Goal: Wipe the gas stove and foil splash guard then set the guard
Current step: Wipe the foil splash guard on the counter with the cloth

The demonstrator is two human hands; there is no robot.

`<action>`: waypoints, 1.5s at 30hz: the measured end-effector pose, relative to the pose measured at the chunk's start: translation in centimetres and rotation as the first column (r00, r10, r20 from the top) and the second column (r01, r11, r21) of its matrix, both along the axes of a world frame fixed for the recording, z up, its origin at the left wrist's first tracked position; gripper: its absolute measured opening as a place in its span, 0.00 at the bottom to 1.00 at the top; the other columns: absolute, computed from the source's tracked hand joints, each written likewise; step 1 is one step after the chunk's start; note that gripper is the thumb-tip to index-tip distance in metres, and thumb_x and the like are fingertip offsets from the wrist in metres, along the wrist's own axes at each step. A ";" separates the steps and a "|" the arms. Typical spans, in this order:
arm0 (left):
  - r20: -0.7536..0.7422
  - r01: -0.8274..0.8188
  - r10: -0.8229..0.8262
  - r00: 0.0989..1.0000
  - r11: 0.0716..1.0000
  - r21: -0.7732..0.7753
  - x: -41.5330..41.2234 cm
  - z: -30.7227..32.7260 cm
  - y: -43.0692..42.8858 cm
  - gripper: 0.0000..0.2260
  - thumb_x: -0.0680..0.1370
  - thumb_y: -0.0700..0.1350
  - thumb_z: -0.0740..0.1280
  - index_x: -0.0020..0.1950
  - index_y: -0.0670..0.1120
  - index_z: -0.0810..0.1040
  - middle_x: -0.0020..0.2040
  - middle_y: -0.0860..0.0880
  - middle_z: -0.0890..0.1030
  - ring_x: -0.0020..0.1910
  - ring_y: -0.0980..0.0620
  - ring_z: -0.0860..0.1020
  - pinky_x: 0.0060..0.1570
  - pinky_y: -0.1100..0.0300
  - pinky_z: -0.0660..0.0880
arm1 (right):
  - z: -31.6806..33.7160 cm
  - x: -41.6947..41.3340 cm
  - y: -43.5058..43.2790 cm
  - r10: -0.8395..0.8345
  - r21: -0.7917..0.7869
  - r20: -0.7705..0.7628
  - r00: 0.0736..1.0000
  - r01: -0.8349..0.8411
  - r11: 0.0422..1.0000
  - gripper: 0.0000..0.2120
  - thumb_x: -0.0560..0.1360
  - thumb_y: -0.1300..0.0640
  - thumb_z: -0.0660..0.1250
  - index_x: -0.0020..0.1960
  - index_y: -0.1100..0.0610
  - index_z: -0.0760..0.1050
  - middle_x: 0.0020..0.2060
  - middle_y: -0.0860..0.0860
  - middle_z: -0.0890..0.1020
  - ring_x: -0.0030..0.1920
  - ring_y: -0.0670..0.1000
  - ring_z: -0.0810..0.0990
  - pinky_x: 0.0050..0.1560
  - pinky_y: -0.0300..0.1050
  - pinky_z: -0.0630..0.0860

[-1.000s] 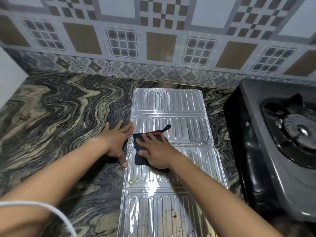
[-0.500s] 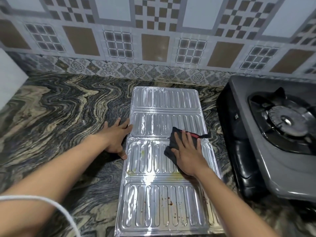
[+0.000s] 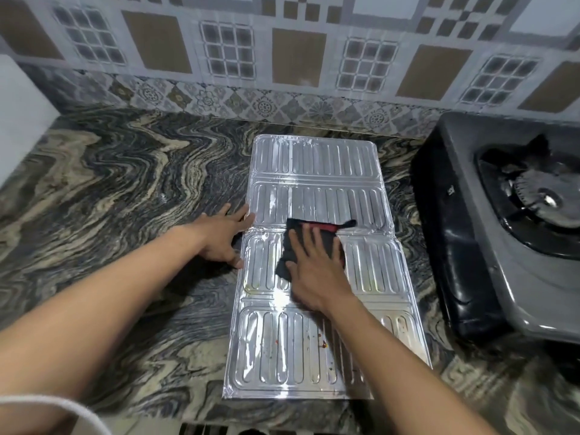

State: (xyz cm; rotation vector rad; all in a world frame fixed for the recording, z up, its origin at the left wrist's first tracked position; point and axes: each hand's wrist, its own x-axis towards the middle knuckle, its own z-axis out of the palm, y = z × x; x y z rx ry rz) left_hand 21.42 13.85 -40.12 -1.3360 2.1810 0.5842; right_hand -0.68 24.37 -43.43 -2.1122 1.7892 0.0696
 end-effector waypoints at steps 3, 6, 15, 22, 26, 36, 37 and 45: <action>-0.012 -0.001 0.001 1.000 1.000 -0.008 0.1 -0.3 -0.2 0.53 0.70 0.61 0.75 0.81 0.57 0.41 0.80 0.57 0.35 0.80 0.45 0.38 0.73 0.32 0.50 | 0.0 2.2 1.0 0.162 -0.008 0.019 0.987 -0.162 0.987 0.30 0.83 0.45 0.46 0.81 0.49 0.39 0.80 0.52 0.40 0.79 0.53 0.35 0.75 0.65 0.36; -0.022 0.000 0.000 1.000 1.000 -0.014 0.3 -0.4 -0.2 0.53 0.70 0.61 0.75 0.81 0.56 0.41 0.80 0.56 0.35 0.80 0.45 0.38 0.74 0.32 0.51 | -0.1 2.2 2.4 0.250 -0.001 0.013 0.968 -0.250 0.968 0.29 0.84 0.45 0.47 0.81 0.47 0.39 0.80 0.50 0.40 0.79 0.52 0.36 0.76 0.62 0.34; -0.043 0.000 0.000 0.999 1.000 -0.008 0.4 -0.6 -0.3 0.53 0.70 0.61 0.75 0.81 0.56 0.41 0.80 0.57 0.35 0.80 0.44 0.38 0.74 0.31 0.51 | -0.3 -4.2 3.8 0.053 0.003 -0.028 0.998 -0.053 0.999 0.29 0.84 0.45 0.45 0.80 0.47 0.36 0.80 0.50 0.40 0.79 0.50 0.35 0.77 0.59 0.34; -0.053 -0.034 0.031 0.998 0.998 -0.048 0.5 -0.3 0.8 0.50 0.72 0.62 0.72 0.81 0.58 0.40 0.81 0.55 0.37 0.80 0.45 0.40 0.75 0.35 0.51 | 0.1 -8.6 4.6 -0.192 0.028 -0.048 0.980 0.194 0.981 0.29 0.84 0.45 0.44 0.80 0.48 0.36 0.80 0.51 0.38 0.78 0.50 0.33 0.76 0.58 0.34; -0.161 -0.059 0.044 0.986 0.994 -0.089 0.9 -0.4 3.3 0.41 0.78 0.60 0.66 0.81 0.59 0.41 0.81 0.52 0.38 0.81 0.46 0.41 0.77 0.39 0.49 | 0.0 -8.3 4.6 -0.210 0.034 -0.040 0.977 0.212 0.977 0.29 0.84 0.45 0.44 0.80 0.49 0.34 0.80 0.51 0.38 0.78 0.50 0.32 0.76 0.59 0.33; 0.012 0.025 -0.025 1.000 1.000 0.016 1.2 -0.2 5.7 0.72 0.43 0.79 0.71 0.75 0.66 0.29 0.73 0.54 0.26 0.77 0.44 0.31 0.75 0.34 0.42 | 0.0 -8.1 4.4 -0.228 0.068 -0.045 0.973 0.230 0.971 0.29 0.84 0.44 0.43 0.80 0.49 0.33 0.80 0.52 0.37 0.78 0.51 0.32 0.75 0.62 0.33; 0.023 0.028 -0.028 0.999 0.999 0.017 1.2 -0.3 5.7 0.73 0.44 0.79 0.71 0.75 0.66 0.28 0.73 0.53 0.25 0.77 0.43 0.30 0.75 0.34 0.41 | 0.0 -7.8 4.2 -0.236 0.072 -0.049 0.971 0.239 0.968 0.30 0.84 0.44 0.43 0.80 0.49 0.34 0.80 0.52 0.37 0.78 0.52 0.32 0.75 0.62 0.33; 0.017 0.006 -0.007 1.000 1.000 0.006 1.2 -0.3 5.8 0.74 0.45 0.77 0.73 0.75 0.63 0.28 0.73 0.53 0.25 0.76 0.45 0.29 0.75 0.35 0.38 | 0.8 -1.2 4.2 0.124 0.026 0.037 0.992 -0.125 0.992 0.30 0.84 0.49 0.50 0.81 0.49 0.39 0.80 0.52 0.41 0.79 0.55 0.37 0.76 0.66 0.37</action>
